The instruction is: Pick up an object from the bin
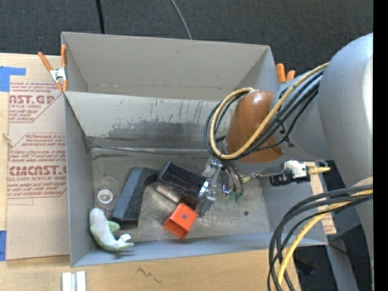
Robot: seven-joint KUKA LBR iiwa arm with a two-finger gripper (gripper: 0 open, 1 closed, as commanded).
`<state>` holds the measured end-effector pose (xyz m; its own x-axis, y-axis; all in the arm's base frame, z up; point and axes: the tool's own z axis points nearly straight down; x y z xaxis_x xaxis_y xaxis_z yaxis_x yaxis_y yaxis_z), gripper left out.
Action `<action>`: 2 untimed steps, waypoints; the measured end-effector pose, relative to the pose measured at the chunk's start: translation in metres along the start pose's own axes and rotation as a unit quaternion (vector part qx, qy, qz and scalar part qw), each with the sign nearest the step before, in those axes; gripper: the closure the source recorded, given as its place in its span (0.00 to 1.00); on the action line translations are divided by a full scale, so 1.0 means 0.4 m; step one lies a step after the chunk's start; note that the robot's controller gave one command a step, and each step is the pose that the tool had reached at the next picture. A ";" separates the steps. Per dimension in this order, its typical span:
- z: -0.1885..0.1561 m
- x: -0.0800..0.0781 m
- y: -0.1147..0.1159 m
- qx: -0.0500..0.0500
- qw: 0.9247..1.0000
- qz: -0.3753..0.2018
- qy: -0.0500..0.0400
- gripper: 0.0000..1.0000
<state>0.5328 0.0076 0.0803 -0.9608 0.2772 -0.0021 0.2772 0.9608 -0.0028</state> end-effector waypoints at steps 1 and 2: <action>-0.005 -0.006 -0.002 -0.002 1.000 0.001 -0.006 1.00; -0.005 -0.006 -0.002 -0.002 1.000 0.001 -0.006 1.00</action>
Offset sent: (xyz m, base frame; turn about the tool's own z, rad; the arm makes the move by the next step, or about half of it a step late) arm 0.0000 0.0000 0.0000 0.0000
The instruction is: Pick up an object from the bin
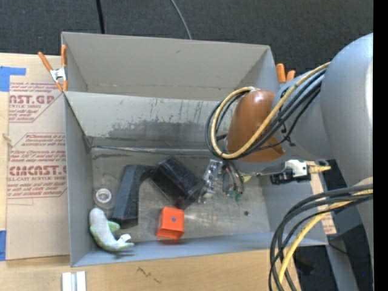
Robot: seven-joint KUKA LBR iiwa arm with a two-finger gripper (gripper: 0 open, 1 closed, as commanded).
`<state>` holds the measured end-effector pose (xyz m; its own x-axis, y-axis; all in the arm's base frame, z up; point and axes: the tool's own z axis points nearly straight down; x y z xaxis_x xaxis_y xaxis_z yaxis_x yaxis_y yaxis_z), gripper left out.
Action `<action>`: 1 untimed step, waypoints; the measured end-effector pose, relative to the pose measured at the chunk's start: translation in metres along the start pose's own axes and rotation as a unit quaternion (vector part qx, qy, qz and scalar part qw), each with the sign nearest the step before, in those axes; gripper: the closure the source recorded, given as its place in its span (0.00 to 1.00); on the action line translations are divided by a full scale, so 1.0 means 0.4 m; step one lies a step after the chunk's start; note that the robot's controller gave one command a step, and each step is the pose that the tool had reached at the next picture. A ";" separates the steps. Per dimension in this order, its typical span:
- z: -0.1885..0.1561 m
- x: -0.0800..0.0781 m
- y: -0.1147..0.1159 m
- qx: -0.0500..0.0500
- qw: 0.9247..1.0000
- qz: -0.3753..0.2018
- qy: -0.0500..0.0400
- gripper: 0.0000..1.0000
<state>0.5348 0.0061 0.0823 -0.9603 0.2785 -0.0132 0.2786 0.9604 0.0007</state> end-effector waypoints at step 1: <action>-0.006 0.005 -0.001 0.001 1.000 0.000 0.005 1.00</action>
Offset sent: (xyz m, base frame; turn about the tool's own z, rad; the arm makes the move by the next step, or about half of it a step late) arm 0.0000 0.0000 0.0509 0.0000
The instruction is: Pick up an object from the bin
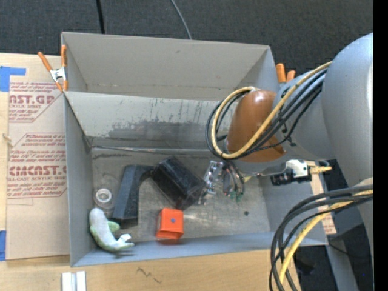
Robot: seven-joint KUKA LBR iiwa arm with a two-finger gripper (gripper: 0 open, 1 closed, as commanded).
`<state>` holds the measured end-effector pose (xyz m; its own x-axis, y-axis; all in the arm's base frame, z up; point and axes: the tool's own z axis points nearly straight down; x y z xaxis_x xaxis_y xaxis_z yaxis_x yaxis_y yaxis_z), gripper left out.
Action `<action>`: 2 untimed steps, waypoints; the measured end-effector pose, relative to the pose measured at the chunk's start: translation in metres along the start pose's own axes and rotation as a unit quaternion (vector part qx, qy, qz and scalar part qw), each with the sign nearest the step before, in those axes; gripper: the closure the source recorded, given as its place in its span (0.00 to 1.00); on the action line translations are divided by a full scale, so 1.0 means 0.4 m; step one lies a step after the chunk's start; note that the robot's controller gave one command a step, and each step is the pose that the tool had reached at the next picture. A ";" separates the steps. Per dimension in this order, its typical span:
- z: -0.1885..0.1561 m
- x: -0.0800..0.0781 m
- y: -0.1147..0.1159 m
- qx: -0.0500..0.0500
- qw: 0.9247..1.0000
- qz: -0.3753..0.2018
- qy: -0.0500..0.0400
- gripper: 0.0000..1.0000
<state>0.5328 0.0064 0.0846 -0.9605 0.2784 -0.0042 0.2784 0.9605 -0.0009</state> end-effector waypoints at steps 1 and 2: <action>-0.033 0.004 0.000 0.000 1.000 0.000 0.004 1.00; -0.070 0.001 0.001 0.000 1.000 0.000 0.002 1.00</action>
Offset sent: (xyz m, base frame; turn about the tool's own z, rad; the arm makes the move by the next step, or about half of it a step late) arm 0.0002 0.0000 0.0281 0.0000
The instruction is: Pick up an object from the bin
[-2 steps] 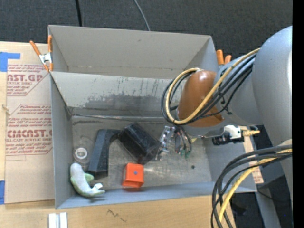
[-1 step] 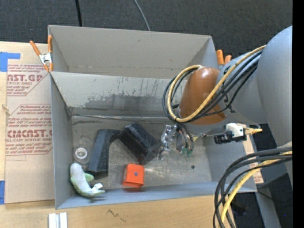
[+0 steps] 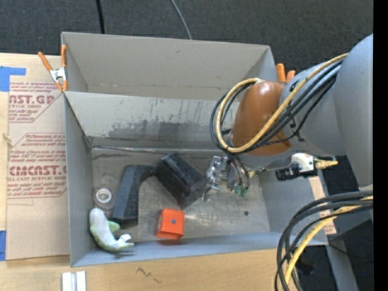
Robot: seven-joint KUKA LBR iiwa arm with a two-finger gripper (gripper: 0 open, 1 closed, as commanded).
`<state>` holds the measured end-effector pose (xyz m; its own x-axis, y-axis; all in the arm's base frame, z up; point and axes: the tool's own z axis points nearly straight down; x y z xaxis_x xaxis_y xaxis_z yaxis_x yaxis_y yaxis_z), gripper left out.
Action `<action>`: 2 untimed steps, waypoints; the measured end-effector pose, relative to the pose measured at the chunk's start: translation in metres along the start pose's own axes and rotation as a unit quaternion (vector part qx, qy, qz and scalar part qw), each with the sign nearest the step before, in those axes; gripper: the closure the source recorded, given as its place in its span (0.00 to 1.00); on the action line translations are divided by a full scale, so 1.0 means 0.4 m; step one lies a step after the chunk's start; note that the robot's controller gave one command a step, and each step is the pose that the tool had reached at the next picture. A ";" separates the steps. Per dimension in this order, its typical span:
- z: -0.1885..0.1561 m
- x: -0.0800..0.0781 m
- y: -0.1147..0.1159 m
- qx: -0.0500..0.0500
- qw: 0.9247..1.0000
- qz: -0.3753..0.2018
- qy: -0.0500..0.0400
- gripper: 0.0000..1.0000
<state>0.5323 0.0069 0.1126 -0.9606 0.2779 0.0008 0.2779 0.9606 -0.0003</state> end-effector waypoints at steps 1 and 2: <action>-0.021 -0.001 0.000 -0.001 1.000 0.000 -0.002 1.00; -0.035 0.003 -0.001 0.001 1.000 0.000 0.002 1.00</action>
Offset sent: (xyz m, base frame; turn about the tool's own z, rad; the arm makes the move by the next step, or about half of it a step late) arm -0.0001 0.0000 0.0789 0.0000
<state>0.5312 0.0071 0.1267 -0.9606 0.2777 0.0056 0.2777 0.9607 -0.0014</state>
